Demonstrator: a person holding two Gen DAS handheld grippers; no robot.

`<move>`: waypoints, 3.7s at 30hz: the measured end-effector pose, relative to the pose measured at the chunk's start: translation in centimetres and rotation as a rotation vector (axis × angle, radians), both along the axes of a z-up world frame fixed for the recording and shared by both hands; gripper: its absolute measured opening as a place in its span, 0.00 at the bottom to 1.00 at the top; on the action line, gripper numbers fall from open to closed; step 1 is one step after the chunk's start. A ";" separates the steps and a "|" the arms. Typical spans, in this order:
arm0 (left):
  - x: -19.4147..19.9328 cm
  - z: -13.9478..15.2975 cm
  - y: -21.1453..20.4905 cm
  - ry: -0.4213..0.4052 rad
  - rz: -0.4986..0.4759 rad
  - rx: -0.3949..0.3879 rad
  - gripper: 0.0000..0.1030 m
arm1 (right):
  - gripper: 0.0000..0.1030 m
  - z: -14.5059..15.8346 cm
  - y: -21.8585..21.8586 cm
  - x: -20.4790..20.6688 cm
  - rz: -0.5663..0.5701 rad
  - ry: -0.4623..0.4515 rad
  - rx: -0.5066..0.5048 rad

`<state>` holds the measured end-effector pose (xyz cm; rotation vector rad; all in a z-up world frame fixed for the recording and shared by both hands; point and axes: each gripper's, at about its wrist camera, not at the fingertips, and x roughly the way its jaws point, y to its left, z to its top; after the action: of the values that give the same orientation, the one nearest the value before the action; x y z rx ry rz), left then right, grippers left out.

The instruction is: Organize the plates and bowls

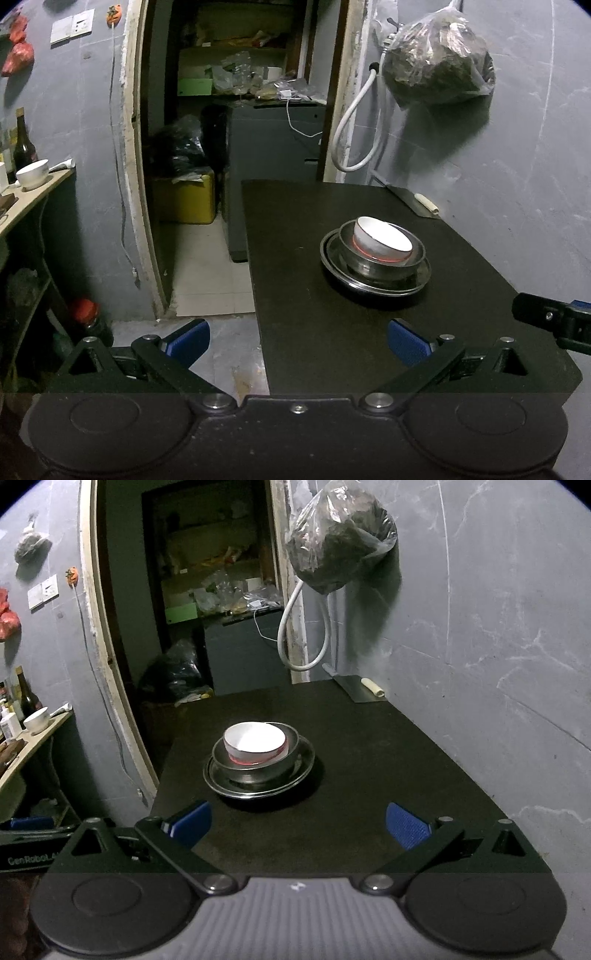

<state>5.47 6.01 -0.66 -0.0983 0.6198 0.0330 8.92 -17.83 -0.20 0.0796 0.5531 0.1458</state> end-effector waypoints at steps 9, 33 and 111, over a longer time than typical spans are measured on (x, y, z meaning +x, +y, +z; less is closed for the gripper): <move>-0.7 0.2 0.1 -0.014 -0.015 0.004 0.99 | 1.00 0.0 -0.1 -0.7 -0.017 -0.001 0.002; -1.4 -1.4 0.6 -0.002 -0.043 0.025 0.99 | 1.00 -1.1 0.1 -1.4 -0.011 0.034 -0.071; -1.8 -3.0 -0.6 0.050 -0.087 0.031 0.99 | 1.00 -3.6 -2.6 -1.6 -0.015 0.101 -0.044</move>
<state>3.65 5.39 -3.63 -0.0404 0.6729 -0.0386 7.36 -20.39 -3.76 0.0486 0.6563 0.1150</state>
